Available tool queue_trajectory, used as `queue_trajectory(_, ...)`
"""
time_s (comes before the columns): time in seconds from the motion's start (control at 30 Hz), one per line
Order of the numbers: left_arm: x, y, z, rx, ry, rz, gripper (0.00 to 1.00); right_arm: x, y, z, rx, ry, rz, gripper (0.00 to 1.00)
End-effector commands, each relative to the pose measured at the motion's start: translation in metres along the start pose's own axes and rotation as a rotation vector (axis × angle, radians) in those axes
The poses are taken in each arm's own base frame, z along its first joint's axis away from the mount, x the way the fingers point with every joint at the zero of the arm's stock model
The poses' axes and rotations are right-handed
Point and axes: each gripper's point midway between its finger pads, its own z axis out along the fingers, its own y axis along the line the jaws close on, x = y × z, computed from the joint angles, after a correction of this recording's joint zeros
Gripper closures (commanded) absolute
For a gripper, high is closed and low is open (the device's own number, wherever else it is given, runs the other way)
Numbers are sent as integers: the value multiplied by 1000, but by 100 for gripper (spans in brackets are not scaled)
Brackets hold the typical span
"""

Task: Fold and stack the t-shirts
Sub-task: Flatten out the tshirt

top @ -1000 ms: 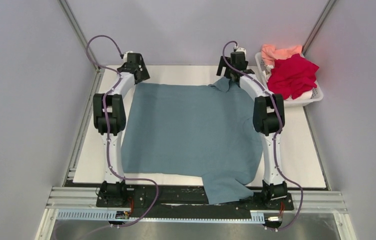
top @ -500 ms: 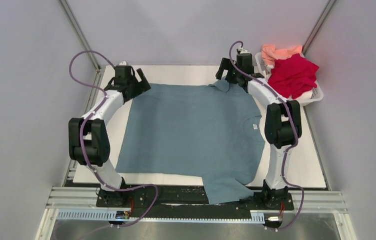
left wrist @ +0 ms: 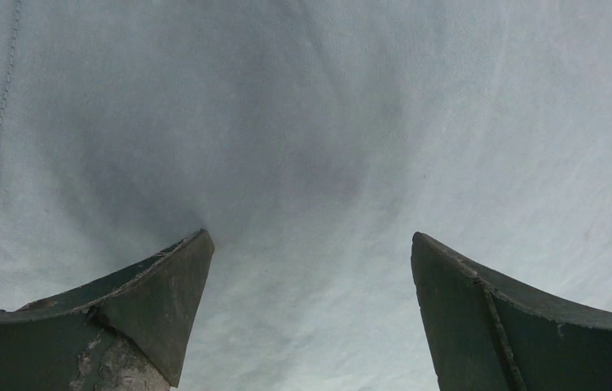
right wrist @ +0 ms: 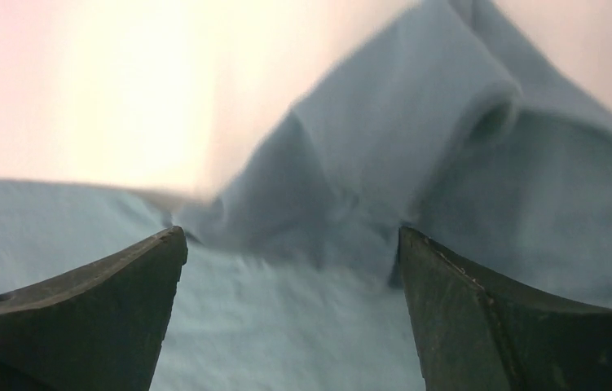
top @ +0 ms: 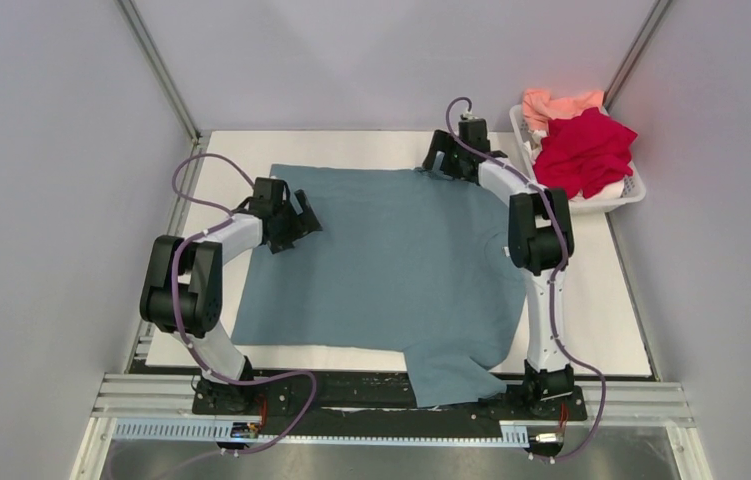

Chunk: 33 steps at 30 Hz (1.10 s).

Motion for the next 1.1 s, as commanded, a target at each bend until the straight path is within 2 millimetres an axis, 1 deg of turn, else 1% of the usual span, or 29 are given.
queue_trajectory(0.0, -5, 5, 7, -9, -41, -17, 0, -33, 28, 30, -107, -91, 41, 0)
queue_trajectory(0.07, -5, 11, 11, -35, -52, -15, 0, -52, 51, 39, -210, -152, 89, 0)
queue_trajectory(0.1, -7, 12, 11, -45, -54, -13, 0, -68, 66, 41, -269, -196, 111, 0)
queue_trajectory(0.2, -7, 15, 12, -67, -47, -1, 0, -115, 107, 34, -444, -354, 183, 0)
queue_trajectory(0.23, -7, 16, 11, -68, -47, -2, 0, -131, 114, 31, -475, -424, 212, 0)
queue_trajectory(0.27, -8, 15, 10, -66, -52, 1, 0, -149, 119, 26, -489, -509, 232, 0)
queue_trajectory(0.33, -10, 13, 6, -60, -60, 9, 0, -177, 113, 21, -460, -629, 299, 0)
queue_trajectory(0.37, -11, 13, 5, -59, -61, 12, 0, -190, 107, 15, -462, -679, 352, 0)
queue_trajectory(0.43, -15, 14, 1, -72, -82, 15, 0, -207, 109, -2, -539, -746, 421, 0)
queue_trajectory(0.5, -17, 13, -2, -68, -90, 17, 0, -213, 123, -14, -591, -763, 397, 0)
queue_trajectory(0.53, -17, 12, -3, -64, -92, 18, 0, -213, 135, -18, -613, -763, 335, 0)
queue_trajectory(0.6, -20, 11, -5, -60, -103, 22, 0, -207, 152, -17, -597, -708, 224, 0)
queue_trajectory(0.63, -21, 10, -7, -59, -106, 25, 0, -202, 152, -14, -554, -663, 193, 0)
queue_trajectory(0.67, -23, 9, -8, -56, -110, 24, 0, -197, 150, -13, -521, -628, 172, 0)
queue_trajectory(0.73, -25, 6, -12, -46, -114, 28, 0, -187, 139, -21, -468, -586, 165, 0)
queue_trajectory(0.77, -25, 4, -14, -41, -117, 31, 0, -177, 128, -23, -423, -562, 161, 0)
queue_trajectory(0.83, -26, 3, -17, -33, -121, 35, 0, -162, 108, -34, -331, -537, 162, 0)
queue_trajectory(0.87, -25, 3, -17, -34, -118, 36, 0, -152, 100, -35, -293, -509, 164, 0)
queue_trajectory(0.93, -25, 3, -16, -31, -118, 37, 0, -131, 93, -31, -266, -432, 156, 0)
queue_trajectory(1.0, -24, 3, -15, -32, -114, 40, 0, -108, 88, -21, -258, -346, 185, 0)
queue_trajectory(1.07, -23, 1, -15, -18, -106, 44, 0, -92, 86, -10, -266, -298, 219, 0)
